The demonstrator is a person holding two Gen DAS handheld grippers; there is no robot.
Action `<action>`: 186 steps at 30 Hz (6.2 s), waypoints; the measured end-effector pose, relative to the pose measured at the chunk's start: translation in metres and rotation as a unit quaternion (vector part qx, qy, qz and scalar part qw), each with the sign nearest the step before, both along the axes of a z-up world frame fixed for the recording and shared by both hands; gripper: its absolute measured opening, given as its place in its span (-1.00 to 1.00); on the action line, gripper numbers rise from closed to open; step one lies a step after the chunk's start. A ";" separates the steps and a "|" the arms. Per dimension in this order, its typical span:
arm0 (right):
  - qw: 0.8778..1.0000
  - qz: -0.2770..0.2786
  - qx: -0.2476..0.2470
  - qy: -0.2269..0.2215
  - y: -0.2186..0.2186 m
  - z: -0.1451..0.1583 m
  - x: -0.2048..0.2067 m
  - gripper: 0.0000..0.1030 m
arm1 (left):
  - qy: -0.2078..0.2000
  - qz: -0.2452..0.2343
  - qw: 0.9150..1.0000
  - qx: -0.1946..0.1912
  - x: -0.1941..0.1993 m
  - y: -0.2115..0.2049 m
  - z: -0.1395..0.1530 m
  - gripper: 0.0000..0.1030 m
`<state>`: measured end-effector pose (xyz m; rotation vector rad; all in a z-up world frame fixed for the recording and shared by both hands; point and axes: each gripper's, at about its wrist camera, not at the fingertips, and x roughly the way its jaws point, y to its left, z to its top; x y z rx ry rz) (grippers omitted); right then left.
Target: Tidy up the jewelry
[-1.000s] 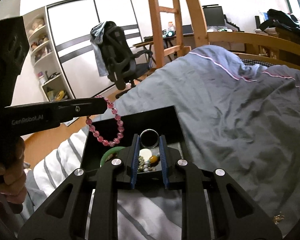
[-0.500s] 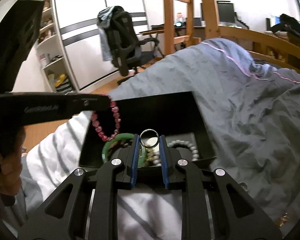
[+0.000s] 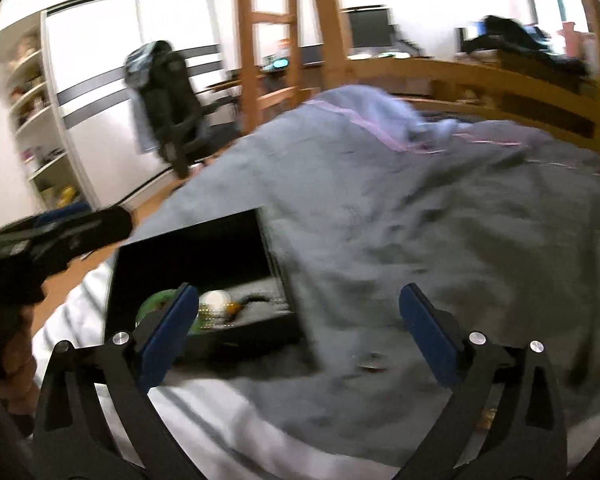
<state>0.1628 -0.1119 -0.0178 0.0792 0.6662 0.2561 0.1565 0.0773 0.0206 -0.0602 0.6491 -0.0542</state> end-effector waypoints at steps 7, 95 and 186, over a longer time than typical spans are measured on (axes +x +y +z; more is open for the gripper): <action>0.996 -0.083 -0.018 0.007 -0.063 0.023 -0.026 0.92 | -0.005 -0.060 0.998 -0.013 -0.005 -0.042 -0.006 0.88; 0.993 -0.108 0.034 0.024 -0.132 -0.035 -0.036 -0.78 | 0.096 -0.165 0.982 -0.008 0.042 -0.147 -0.080 -0.61; 0.999 0.029 -0.013 0.025 0.060 0.023 -0.023 0.93 | 0.026 0.085 0.996 -0.011 -0.067 0.075 0.011 0.88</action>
